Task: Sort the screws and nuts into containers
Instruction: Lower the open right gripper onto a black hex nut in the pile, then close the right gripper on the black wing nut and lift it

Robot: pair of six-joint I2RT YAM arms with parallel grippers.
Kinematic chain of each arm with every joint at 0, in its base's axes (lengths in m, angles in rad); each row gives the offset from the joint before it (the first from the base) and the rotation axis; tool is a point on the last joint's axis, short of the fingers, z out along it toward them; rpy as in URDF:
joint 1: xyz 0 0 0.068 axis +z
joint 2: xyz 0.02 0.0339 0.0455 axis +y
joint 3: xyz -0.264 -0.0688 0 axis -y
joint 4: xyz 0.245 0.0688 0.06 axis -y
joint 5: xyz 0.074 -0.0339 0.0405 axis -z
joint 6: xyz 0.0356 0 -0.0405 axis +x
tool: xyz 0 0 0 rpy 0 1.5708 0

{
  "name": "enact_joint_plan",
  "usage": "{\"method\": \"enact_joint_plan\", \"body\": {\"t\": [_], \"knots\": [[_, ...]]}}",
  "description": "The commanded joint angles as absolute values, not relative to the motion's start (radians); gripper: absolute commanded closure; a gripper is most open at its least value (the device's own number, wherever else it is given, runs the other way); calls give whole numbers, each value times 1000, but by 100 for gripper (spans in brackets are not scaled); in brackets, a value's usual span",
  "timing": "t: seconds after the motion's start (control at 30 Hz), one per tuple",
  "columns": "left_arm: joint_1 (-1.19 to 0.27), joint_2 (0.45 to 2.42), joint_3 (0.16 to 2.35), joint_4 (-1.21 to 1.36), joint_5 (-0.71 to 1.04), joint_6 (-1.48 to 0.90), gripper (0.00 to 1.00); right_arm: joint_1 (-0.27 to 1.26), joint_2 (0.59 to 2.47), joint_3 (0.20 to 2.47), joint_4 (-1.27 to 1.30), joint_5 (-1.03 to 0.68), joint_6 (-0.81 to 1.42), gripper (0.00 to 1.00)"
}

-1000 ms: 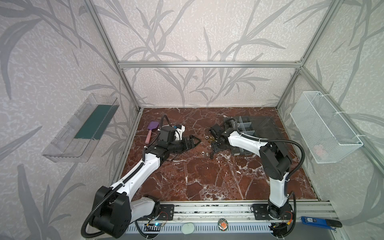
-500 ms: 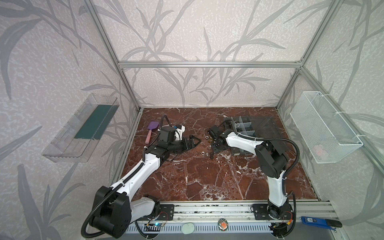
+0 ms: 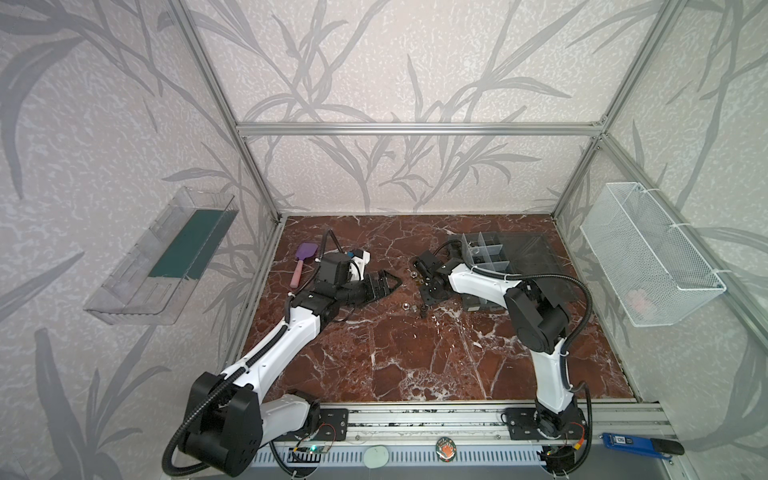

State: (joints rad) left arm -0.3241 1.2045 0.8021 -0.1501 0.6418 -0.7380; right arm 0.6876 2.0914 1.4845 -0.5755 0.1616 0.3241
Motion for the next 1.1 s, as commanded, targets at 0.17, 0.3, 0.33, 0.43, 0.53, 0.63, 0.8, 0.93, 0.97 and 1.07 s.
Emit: {"method": "enact_joint_plan", "body": {"t": [0.17,0.3,0.33,0.43,0.53,0.63,0.8,0.93,0.97,1.07], "knots": [[-318,1183,792,-132,655,-749,1,698,2125,1540,-603,161,318,79],[-318,1183,791,-133,655,-749,1,696,2135,1558,-615,163,316,82],[-318,1183,792,-132,654,-749,1,697,2135,1559,-616,163,316,84],[-318,1183,791,-133,655,-749,1,696,2139,1564,-618,160,317,88],[-318,1183,790,-133,654,-749,1,697,2133,1561,-619,155,326,90],[-316,1182,791,-134,652,-749,1,697,2112,1552,-613,150,334,91],[-310,1161,789,-135,635,-746,1,695,2076,1555,-622,144,336,90],[-298,1132,780,-129,615,-746,1,692,2051,1557,-631,145,333,91],[-295,1129,778,-126,615,-747,1,690,2045,1557,-633,144,332,90],[-293,1130,776,-122,617,-750,1,686,2039,1556,-632,144,331,90]]}}
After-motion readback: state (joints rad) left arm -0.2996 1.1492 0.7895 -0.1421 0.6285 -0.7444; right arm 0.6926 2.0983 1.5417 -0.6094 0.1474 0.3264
